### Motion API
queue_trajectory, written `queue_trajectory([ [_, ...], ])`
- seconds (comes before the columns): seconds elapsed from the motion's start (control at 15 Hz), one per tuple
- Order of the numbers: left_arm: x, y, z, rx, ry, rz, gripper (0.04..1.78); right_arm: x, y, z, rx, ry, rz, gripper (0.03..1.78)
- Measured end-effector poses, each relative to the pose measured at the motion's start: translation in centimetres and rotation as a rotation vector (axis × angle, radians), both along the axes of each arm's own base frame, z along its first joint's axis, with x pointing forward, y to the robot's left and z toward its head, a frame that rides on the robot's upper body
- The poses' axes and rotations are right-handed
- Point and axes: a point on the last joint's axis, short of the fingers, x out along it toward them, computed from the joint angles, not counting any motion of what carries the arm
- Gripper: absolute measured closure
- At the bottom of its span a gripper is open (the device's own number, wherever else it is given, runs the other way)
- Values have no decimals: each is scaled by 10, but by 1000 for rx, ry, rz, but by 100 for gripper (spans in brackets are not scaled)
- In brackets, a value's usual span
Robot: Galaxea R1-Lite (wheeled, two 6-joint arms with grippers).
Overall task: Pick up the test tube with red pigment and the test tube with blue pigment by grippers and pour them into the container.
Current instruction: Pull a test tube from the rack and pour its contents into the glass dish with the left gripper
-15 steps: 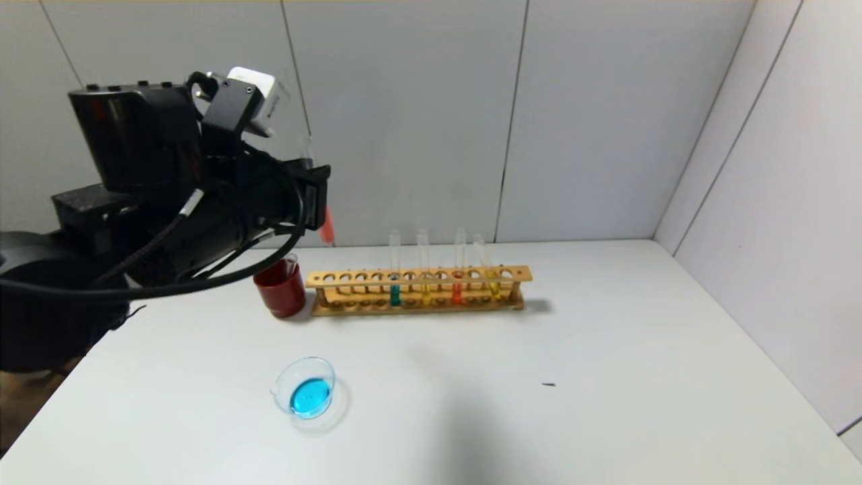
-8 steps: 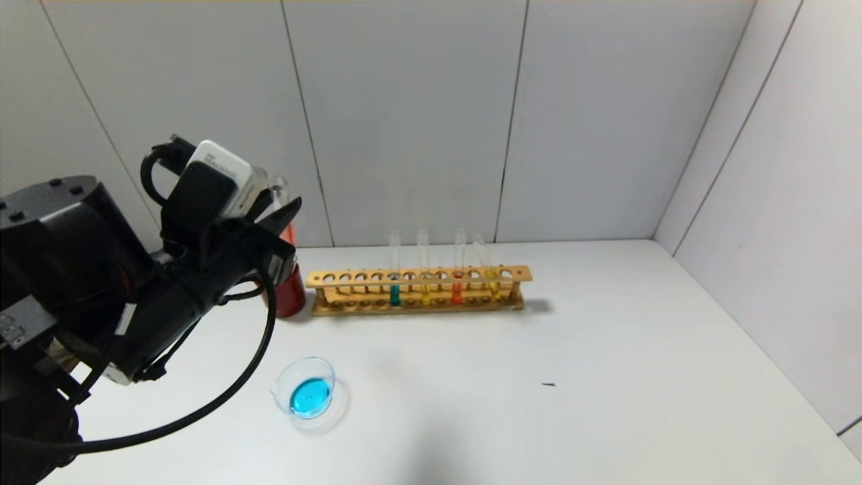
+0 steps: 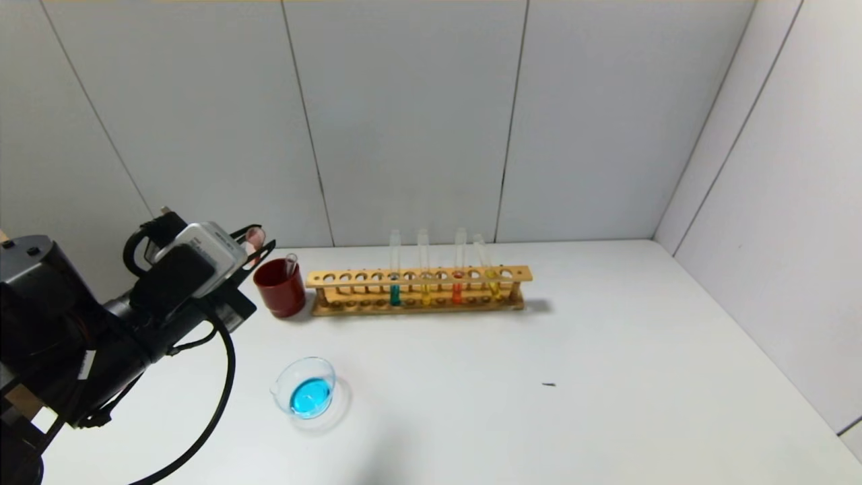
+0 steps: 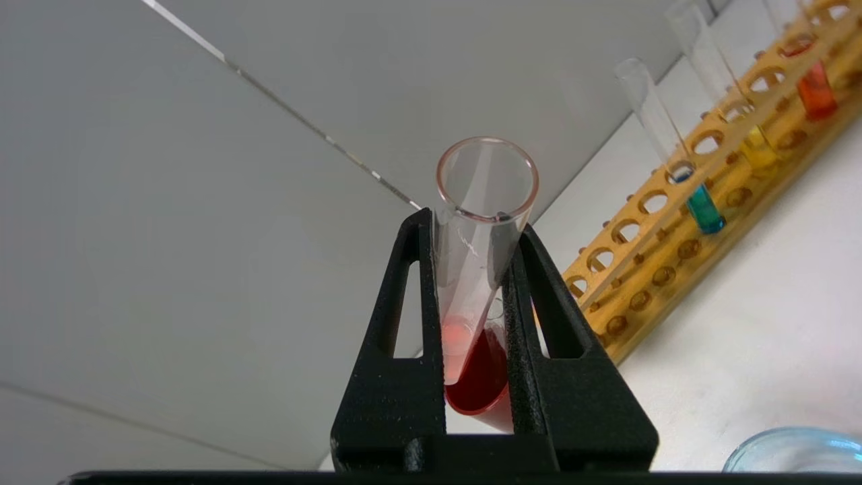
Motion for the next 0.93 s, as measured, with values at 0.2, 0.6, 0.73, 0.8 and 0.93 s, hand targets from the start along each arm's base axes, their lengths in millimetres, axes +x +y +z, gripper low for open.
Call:
queue_trajectory([
  [0.2,8,19,-3,102,-30,-31,152,0,0,0,0,0,0,6],
  [0.6,26,38,-22,365,-93,-158,152,0,0,0,0,0,0,6],
  [0.73,30,35,-27,406,-97,-170,152,0,0,0,0,0,0,6],
  [0.8,32,34,-30,433,-99,-173,152,0,0,0,0,0,0,6],
  [0.93,34,34,-37,481,-98,-179,152,0,0,0,0,0,0,6],
])
